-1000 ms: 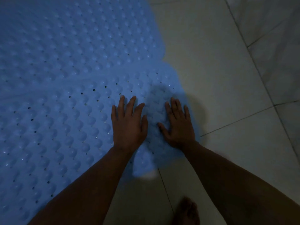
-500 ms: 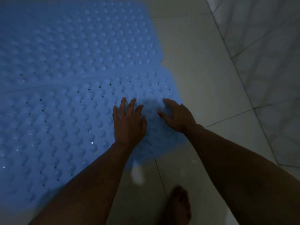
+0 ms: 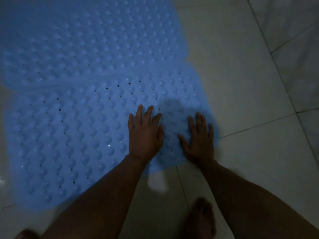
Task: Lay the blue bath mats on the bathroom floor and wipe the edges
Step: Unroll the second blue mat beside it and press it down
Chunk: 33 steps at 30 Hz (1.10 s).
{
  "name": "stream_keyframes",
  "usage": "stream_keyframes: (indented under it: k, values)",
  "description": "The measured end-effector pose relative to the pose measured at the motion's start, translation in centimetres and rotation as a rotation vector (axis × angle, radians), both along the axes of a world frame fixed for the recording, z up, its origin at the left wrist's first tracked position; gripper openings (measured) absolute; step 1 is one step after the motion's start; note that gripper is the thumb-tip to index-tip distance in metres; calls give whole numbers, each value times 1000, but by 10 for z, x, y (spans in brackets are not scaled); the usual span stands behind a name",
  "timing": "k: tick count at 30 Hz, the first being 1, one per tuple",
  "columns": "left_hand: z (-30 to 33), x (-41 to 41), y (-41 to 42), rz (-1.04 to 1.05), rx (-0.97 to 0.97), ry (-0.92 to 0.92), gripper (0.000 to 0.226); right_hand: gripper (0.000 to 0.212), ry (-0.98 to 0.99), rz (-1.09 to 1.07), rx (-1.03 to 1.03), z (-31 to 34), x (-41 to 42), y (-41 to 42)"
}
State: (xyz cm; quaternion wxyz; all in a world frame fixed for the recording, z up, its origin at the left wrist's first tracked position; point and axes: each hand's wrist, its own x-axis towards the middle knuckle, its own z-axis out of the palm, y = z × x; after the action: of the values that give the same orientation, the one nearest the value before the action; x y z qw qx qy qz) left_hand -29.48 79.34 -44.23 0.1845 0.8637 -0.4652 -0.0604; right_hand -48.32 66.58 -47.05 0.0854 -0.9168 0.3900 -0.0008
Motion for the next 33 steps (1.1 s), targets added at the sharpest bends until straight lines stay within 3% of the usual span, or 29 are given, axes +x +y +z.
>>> stream_keyframes:
  k: [7, 9, 12, 15, 27, 33]
  values:
    - [-10, -12, -3, -16, 36, -30, 47, 72, -41, -4, 63, 0, -3, -3]
    - [-10, -19, -4, -1, 80, -33, 51, 57, -120, -29, 84, 10, 1, -16]
    - [-6, -47, -12, 32, 121, 13, 62, 25, -207, -112, -57, 37, 18, -49]
    - [-10, -79, -25, -56, 104, 30, 69, 25, -113, -109, -16, 58, 42, -75]
    - [-29, -94, -30, -83, 213, 36, 79, 21, -271, 20, 64, 34, 67, -87]
    - [-18, -88, -26, -133, 226, 132, 106, 24, -242, 31, 80, 45, 66, -82]
